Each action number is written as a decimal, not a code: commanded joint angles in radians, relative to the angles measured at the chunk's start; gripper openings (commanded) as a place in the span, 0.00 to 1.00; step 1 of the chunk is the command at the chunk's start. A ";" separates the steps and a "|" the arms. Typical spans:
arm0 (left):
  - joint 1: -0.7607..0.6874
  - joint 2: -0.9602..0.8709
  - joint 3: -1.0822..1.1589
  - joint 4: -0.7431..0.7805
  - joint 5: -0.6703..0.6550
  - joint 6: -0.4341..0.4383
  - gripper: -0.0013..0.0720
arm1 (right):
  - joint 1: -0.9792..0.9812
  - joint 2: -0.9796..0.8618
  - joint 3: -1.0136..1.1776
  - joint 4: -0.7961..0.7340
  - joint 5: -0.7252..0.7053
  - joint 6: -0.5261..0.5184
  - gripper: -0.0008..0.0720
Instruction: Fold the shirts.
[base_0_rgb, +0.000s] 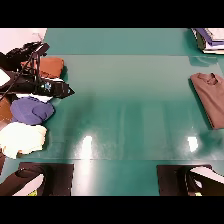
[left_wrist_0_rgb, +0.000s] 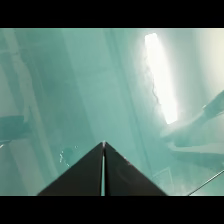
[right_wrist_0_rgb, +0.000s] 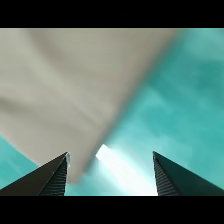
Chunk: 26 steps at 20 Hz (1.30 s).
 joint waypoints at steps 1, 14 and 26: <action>0.000 0.001 0.001 0.000 0.018 0.002 0.05 | -0.055 0.003 0.057 0.005 0.128 0.034 0.81; 0.000 0.001 0.001 0.001 0.020 0.002 0.05 | 0.808 0.192 0.003 0.246 -0.019 0.031 0.03; 0.000 0.001 0.001 0.001 0.020 0.002 0.05 | 0.962 0.245 0.003 0.247 -0.074 0.032 0.03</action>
